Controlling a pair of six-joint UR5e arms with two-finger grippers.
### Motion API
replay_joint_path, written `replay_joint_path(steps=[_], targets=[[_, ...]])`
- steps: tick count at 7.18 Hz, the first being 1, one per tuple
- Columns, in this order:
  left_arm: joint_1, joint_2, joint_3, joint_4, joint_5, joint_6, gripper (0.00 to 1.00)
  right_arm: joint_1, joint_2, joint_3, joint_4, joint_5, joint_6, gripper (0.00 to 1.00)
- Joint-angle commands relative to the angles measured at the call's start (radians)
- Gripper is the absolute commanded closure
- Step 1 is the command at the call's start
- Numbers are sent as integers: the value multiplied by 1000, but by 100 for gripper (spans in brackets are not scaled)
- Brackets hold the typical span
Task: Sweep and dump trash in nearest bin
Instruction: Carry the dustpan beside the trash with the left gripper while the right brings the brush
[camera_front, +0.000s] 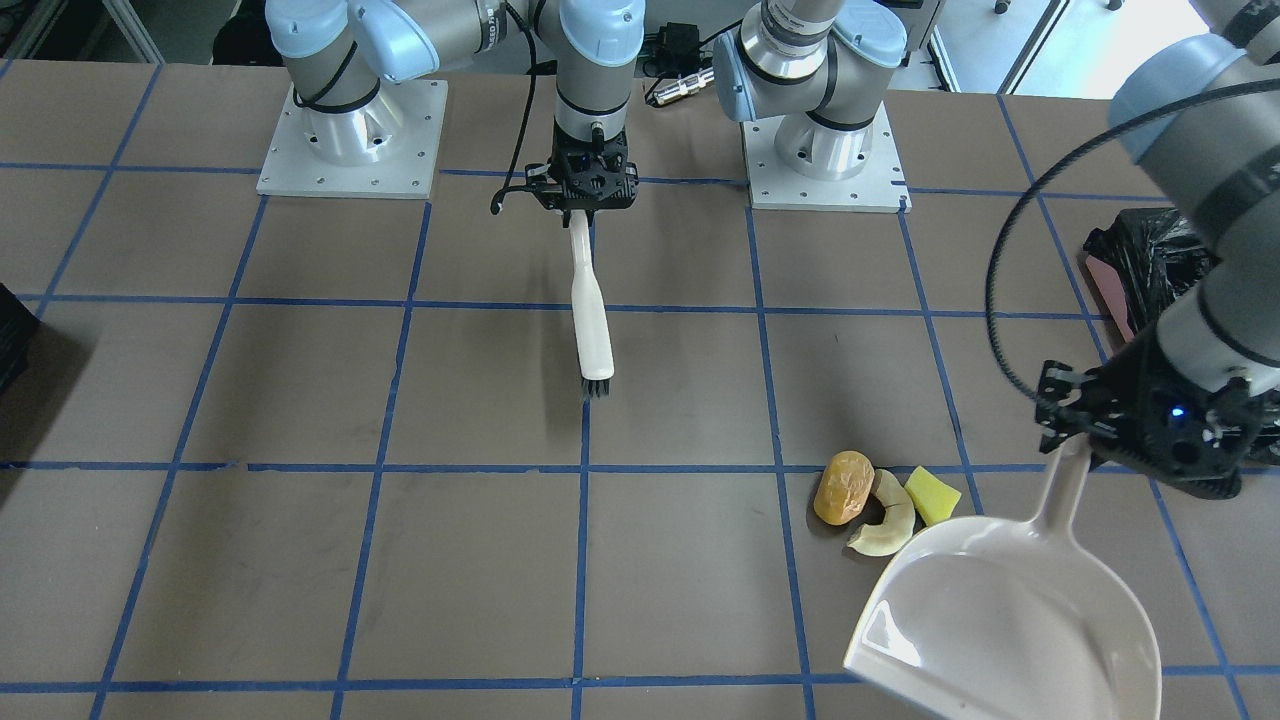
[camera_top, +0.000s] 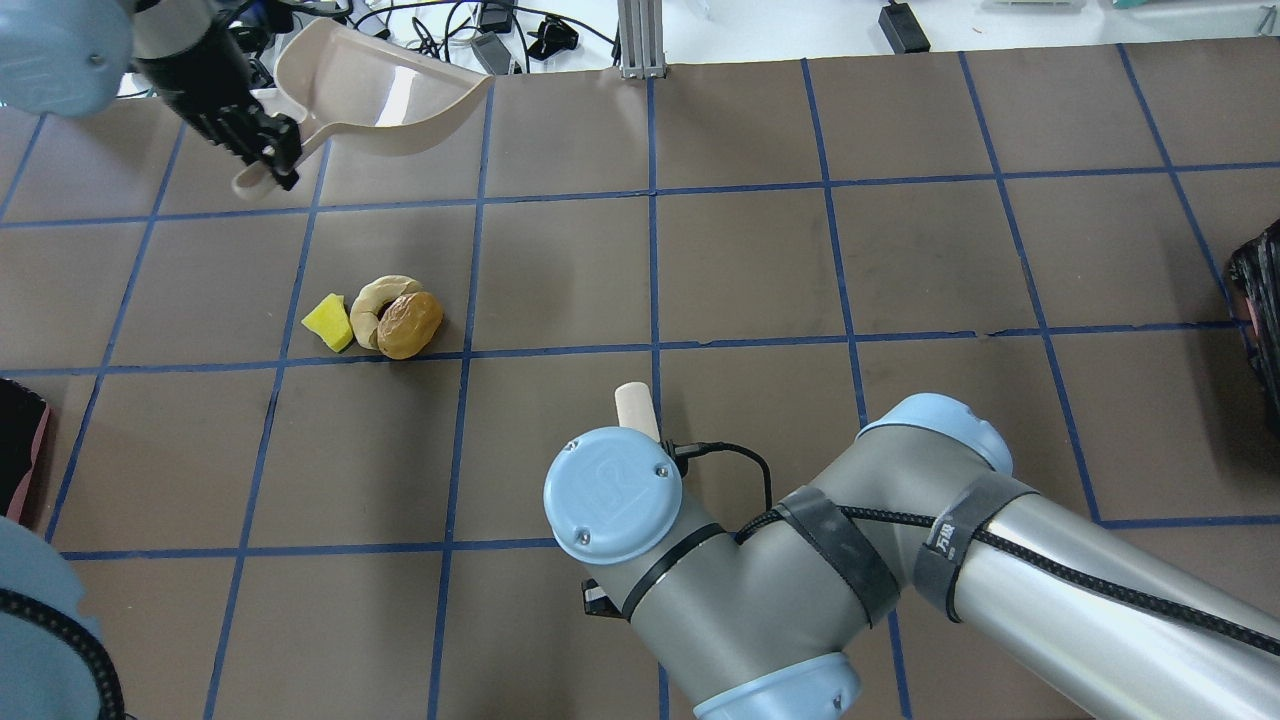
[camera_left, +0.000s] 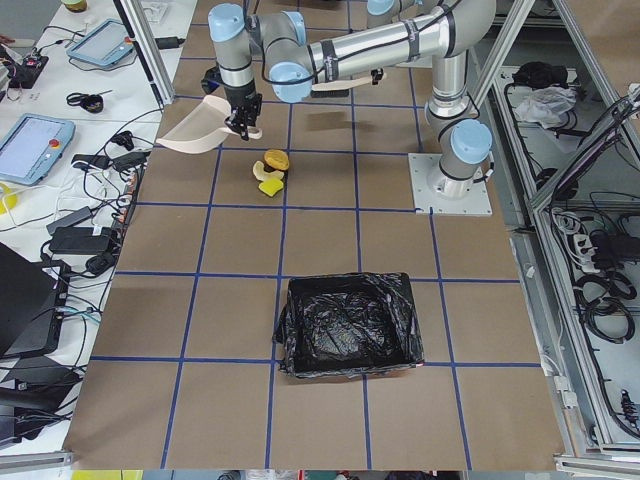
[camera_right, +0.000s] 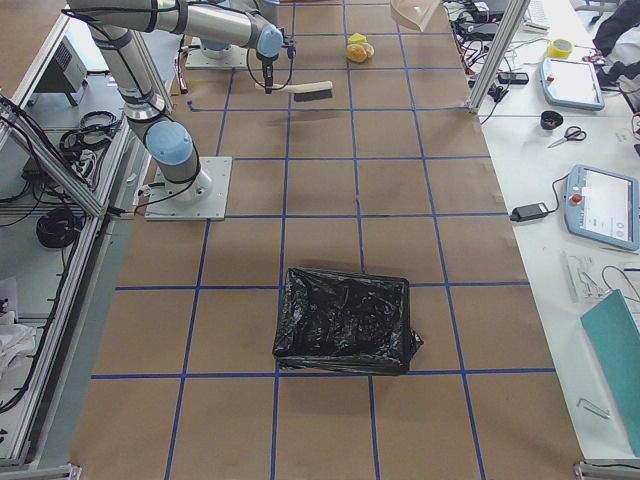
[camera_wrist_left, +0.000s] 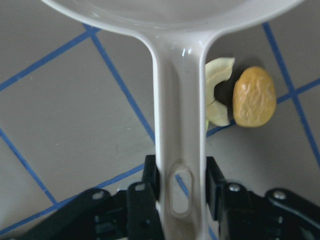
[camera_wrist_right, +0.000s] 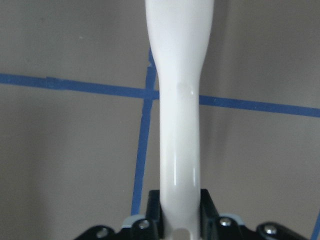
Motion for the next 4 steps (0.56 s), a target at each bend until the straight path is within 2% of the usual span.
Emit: replay_joint_path(steps=[1, 2, 4], targets=[[186, 5, -33, -18, 30, 414, 100, -47, 5, -87, 83, -26, -1, 100], [270, 5, -78, 2, 60, 628, 100, -47, 32, -136, 115, -20, 1, 100], [350, -26, -147, 171, 68, 1032, 100, -46, 125, -268, 159, 32, 51, 100]])
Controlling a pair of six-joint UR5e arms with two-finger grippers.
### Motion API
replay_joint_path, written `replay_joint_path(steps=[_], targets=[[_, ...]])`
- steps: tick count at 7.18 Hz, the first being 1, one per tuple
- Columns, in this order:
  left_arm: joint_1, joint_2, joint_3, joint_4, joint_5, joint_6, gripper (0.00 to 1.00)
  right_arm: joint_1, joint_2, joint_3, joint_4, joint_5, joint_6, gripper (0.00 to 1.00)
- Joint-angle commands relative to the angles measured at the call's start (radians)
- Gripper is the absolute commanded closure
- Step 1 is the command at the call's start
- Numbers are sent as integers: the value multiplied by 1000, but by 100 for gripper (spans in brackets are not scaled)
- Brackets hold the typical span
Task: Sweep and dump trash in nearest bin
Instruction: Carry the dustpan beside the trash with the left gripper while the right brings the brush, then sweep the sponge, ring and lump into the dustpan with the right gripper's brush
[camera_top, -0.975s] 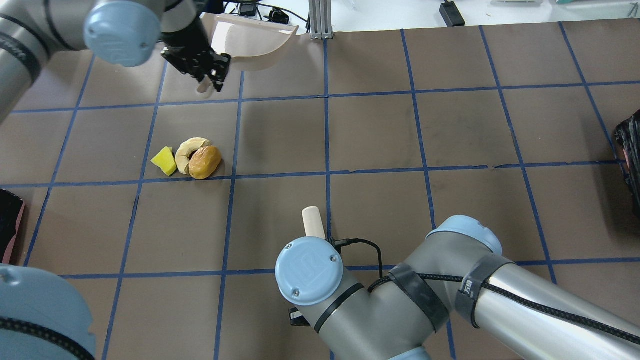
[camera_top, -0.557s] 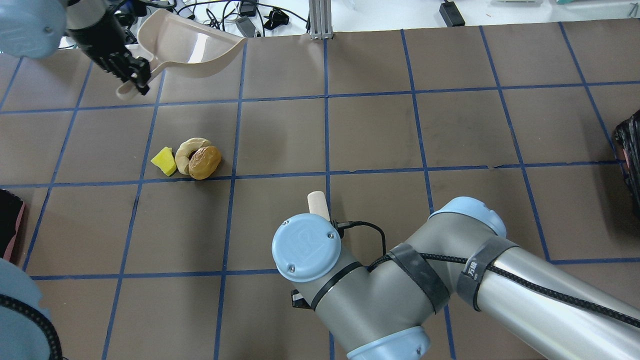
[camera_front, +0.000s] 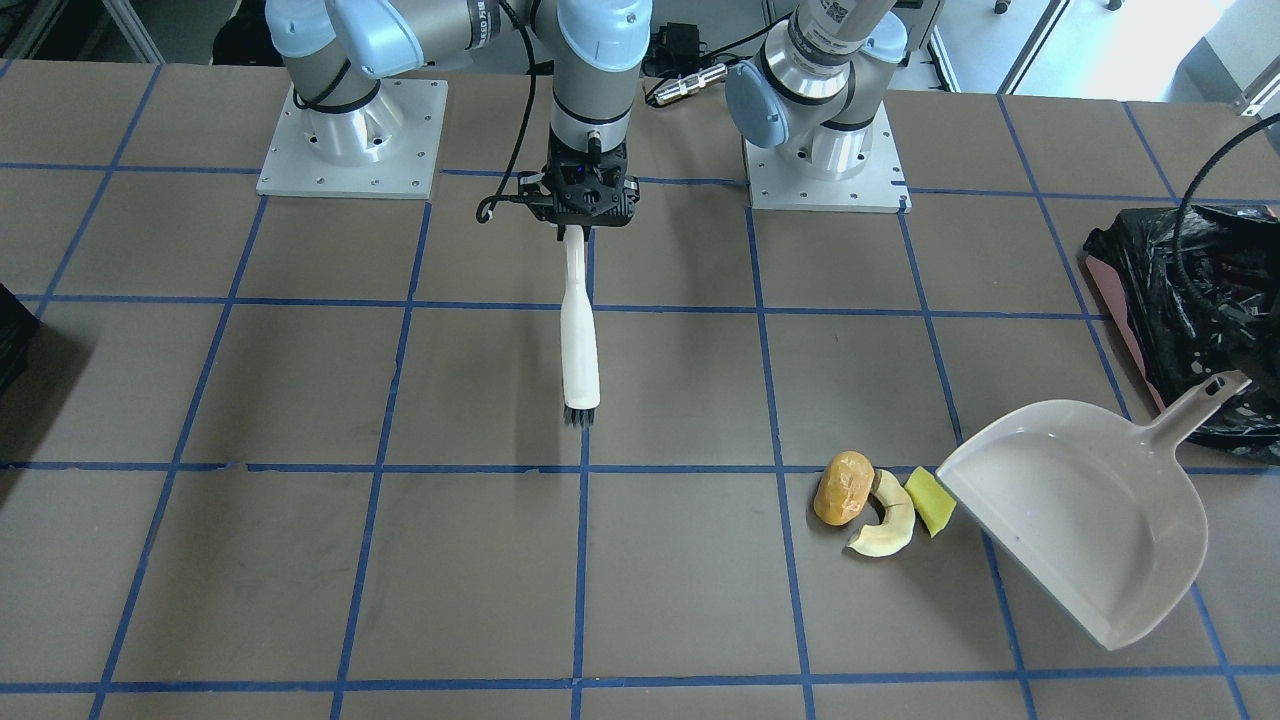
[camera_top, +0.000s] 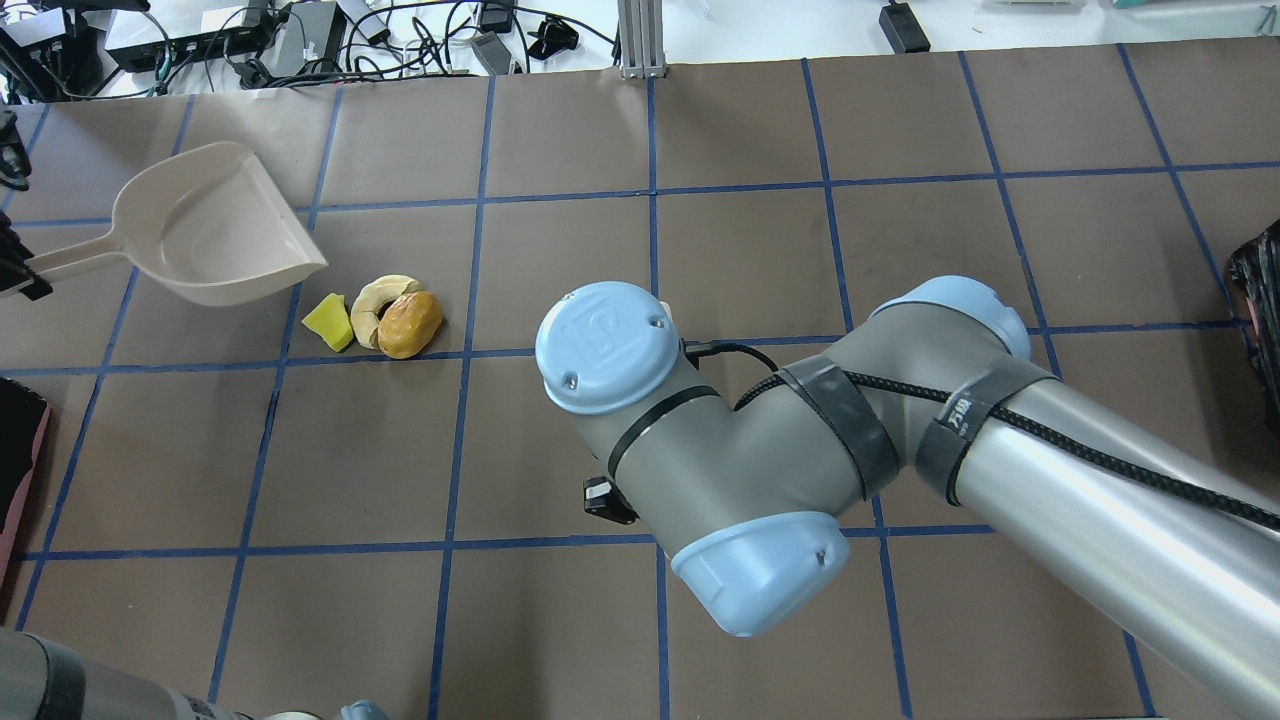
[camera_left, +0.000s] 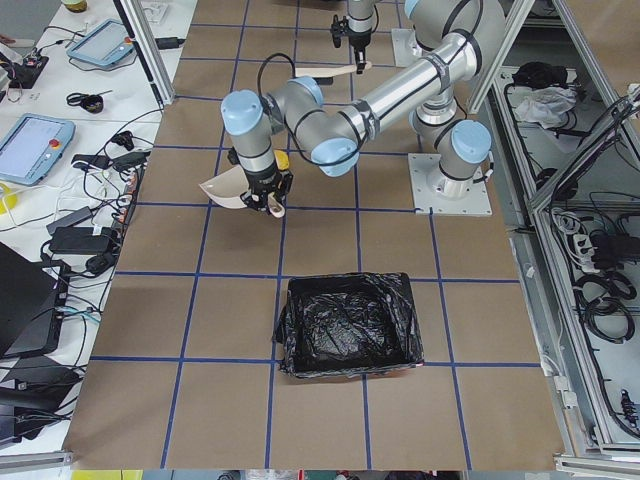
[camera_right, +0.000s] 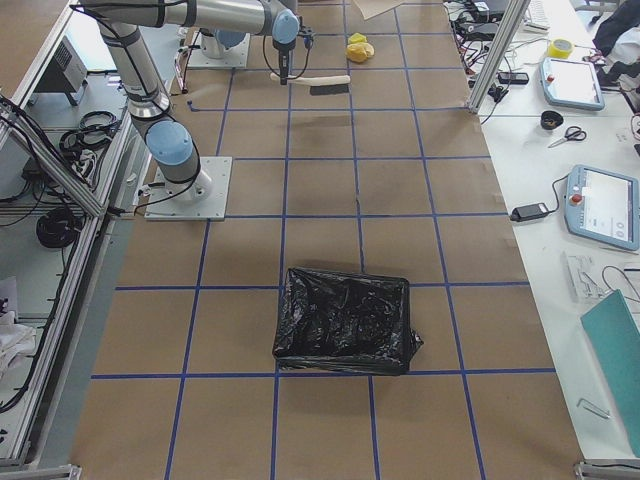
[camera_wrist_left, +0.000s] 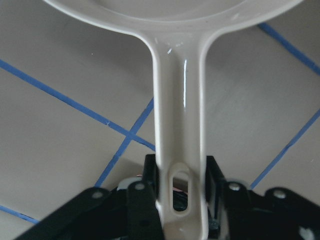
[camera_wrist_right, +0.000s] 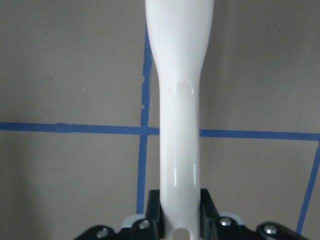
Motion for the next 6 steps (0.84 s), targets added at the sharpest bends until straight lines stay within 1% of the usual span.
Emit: replay_joint_path(steps=[1, 2, 3, 4, 5, 6], targets=[[51, -25, -82, 178, 7, 335, 100, 6, 128, -177, 88, 42, 113, 100], [51, -40, -104, 236, 4, 441, 100, 20, 207, -276, 115, 43, 161, 100], [50, -68, -118, 301, 4, 497, 100, 63, 297, -384, 118, 71, 193, 100], [50, -93, -125, 324, 6, 505, 100, 118, 395, -486, 124, 79, 265, 100], [50, -117, -125, 359, 9, 508, 100, 150, 472, -569, 129, 82, 311, 100], [48, -136, -124, 361, 7, 509, 100, 169, 529, -655, 129, 114, 362, 100]])
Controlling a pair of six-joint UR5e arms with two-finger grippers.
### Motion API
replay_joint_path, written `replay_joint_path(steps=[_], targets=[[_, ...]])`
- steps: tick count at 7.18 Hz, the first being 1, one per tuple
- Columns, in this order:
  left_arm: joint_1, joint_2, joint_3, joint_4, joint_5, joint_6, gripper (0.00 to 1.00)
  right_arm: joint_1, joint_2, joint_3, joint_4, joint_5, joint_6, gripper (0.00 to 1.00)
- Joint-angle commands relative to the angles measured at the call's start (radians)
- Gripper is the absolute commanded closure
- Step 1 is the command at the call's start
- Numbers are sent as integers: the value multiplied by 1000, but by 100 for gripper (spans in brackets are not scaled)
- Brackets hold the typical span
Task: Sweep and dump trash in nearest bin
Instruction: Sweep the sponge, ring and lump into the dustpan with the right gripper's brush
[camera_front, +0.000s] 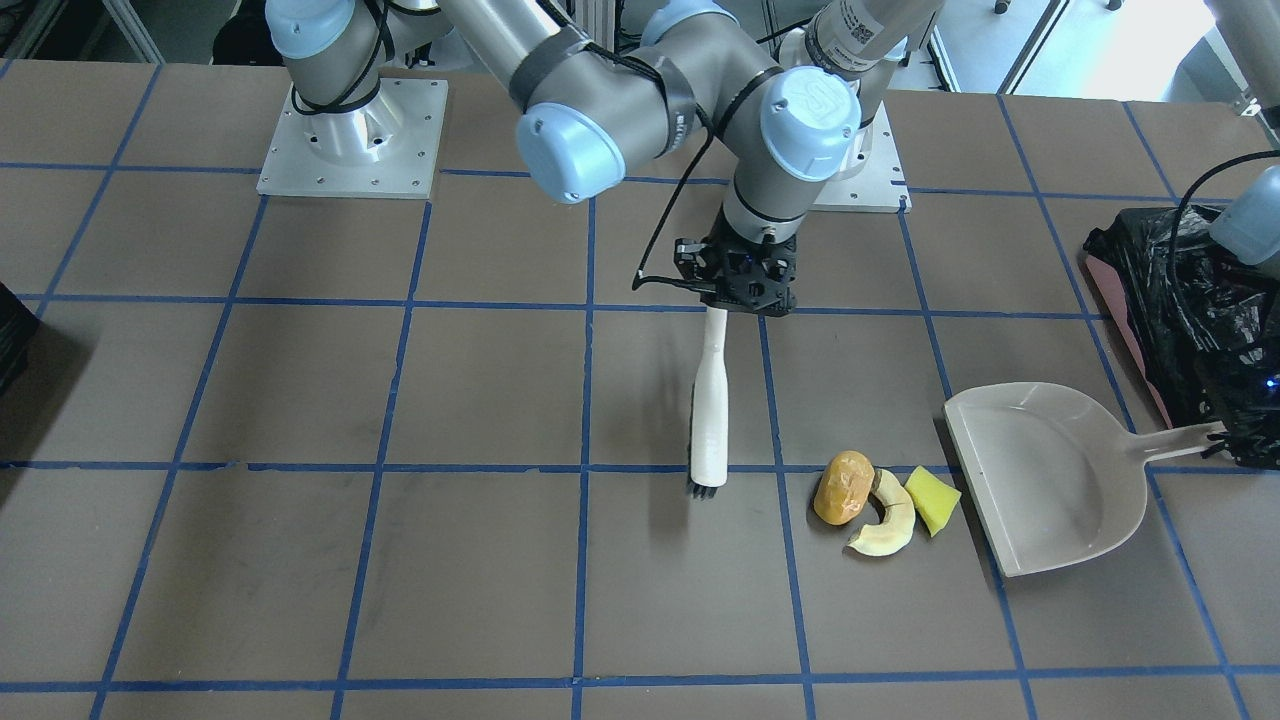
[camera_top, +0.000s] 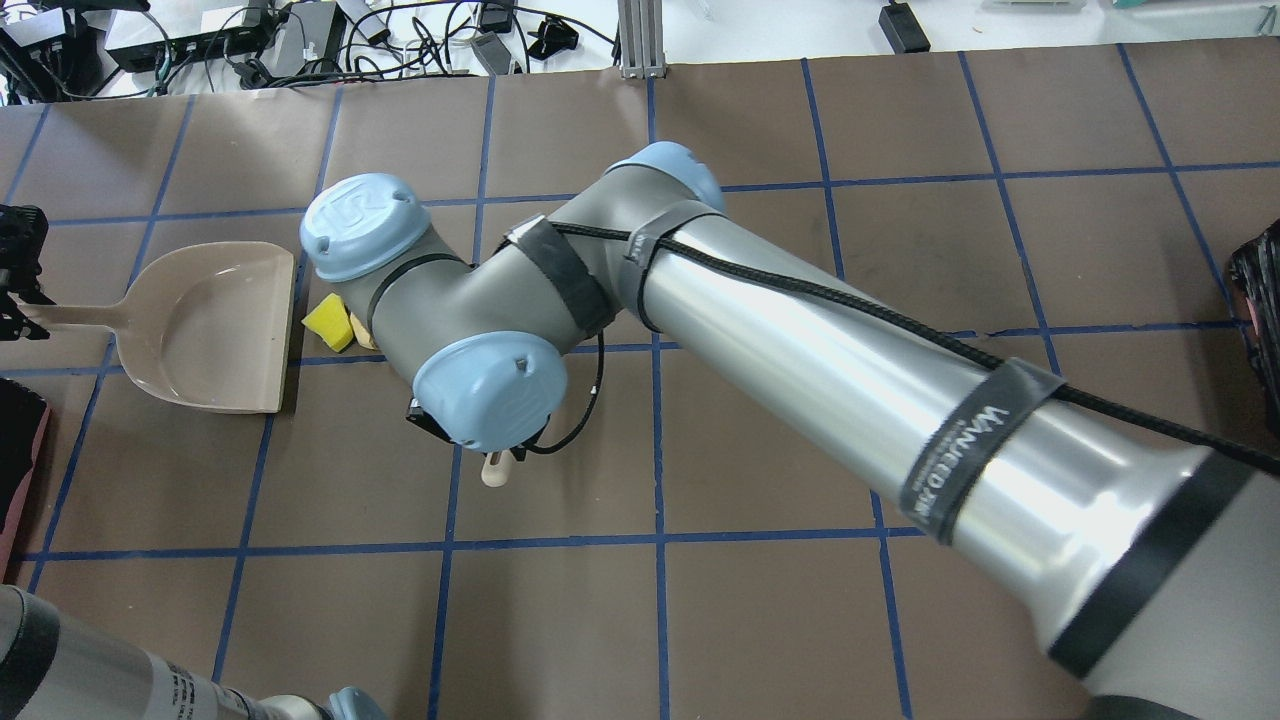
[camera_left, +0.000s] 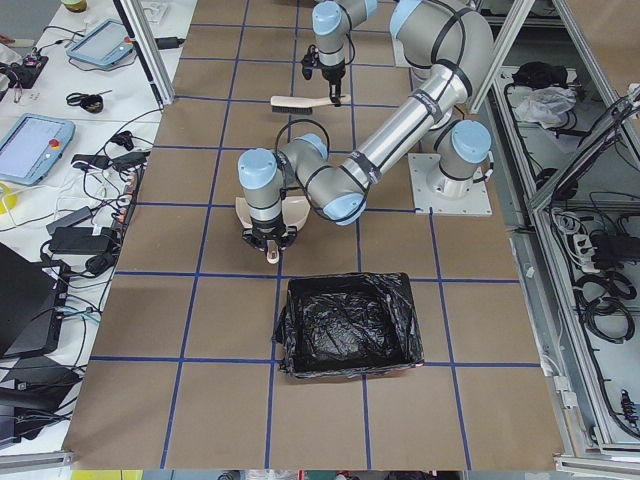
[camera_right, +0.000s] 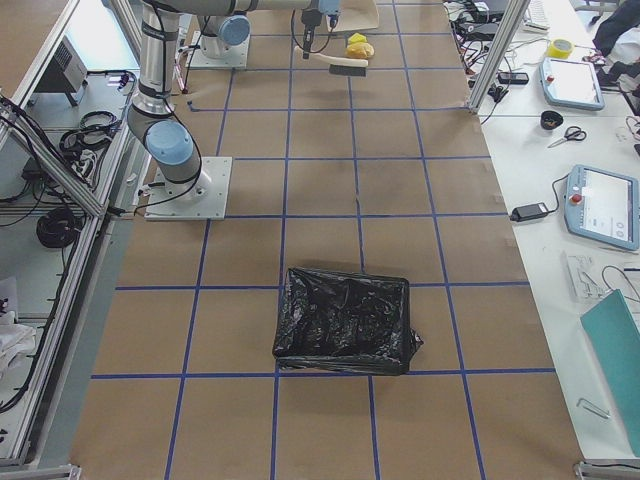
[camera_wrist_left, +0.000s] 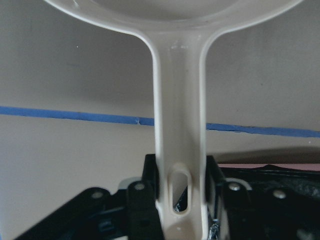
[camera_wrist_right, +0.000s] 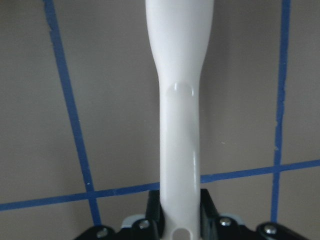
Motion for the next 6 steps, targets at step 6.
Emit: replay_joint_path(steps=[6], targets=[[-22, -59, 2, 60, 2, 4, 100, 74, 306, -411, 129, 59, 355, 100]])
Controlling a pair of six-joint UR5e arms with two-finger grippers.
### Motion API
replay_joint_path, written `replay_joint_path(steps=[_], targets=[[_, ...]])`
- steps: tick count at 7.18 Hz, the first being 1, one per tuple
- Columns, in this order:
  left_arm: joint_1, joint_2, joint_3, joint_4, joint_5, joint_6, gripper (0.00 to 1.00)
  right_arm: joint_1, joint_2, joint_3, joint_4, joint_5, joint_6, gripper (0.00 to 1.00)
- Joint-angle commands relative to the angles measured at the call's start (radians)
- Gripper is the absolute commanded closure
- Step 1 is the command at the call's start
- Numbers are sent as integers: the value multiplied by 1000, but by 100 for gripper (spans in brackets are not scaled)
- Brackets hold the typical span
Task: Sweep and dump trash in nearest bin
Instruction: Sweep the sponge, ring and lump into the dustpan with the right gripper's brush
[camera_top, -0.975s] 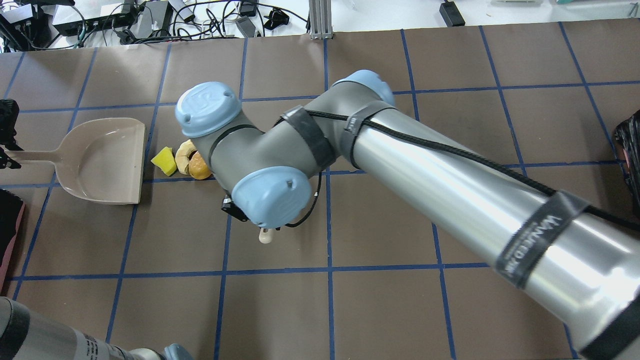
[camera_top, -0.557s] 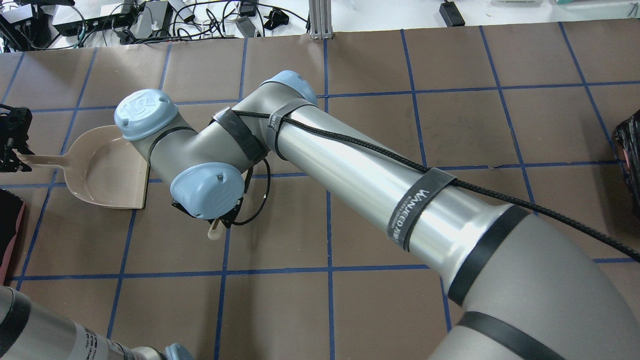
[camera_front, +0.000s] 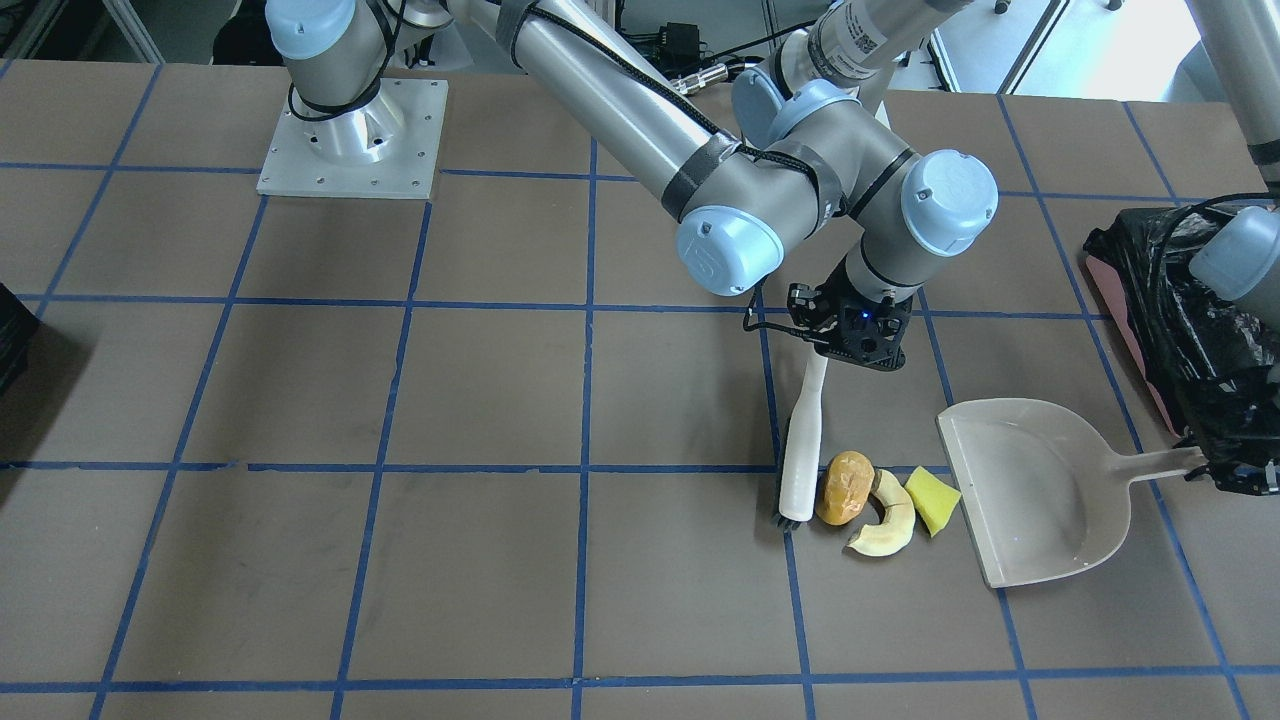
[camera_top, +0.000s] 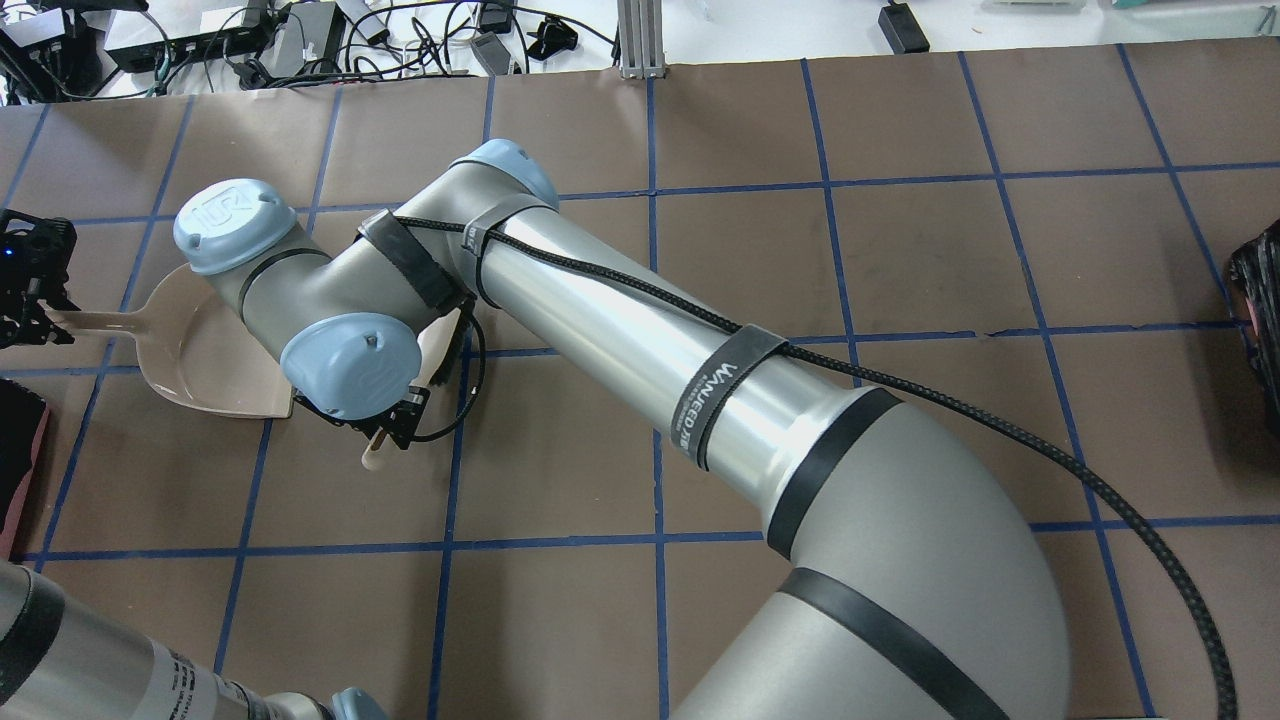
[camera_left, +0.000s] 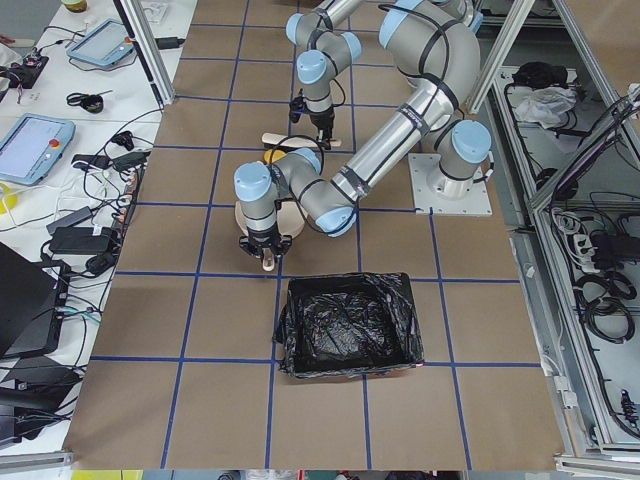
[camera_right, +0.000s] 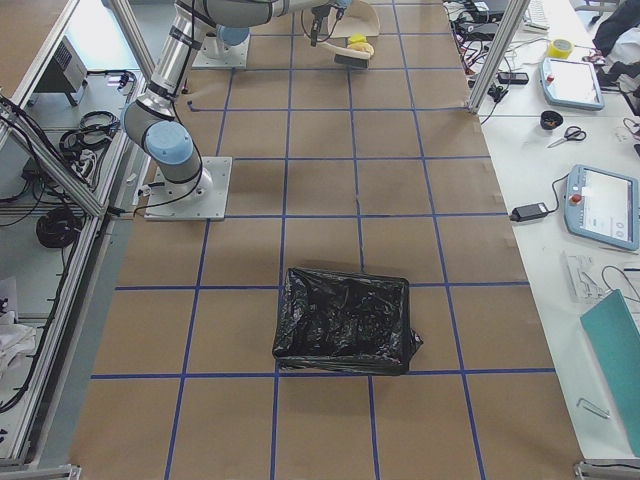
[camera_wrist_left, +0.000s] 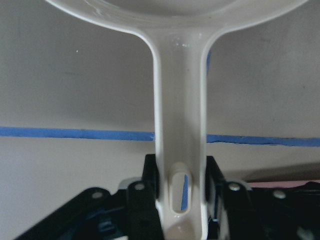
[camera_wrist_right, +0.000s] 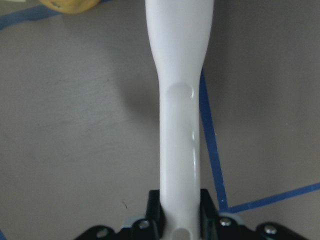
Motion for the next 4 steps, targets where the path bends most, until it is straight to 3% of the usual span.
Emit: replay_joint_path(steps=[1, 4], targets=[[-10, -2, 0, 3, 2, -2, 100, 1, 8, -9, 11, 4, 242, 100], [-12, -3, 0, 3, 0, -2, 100, 4, 34, -23, -128, 27, 339, 100]])
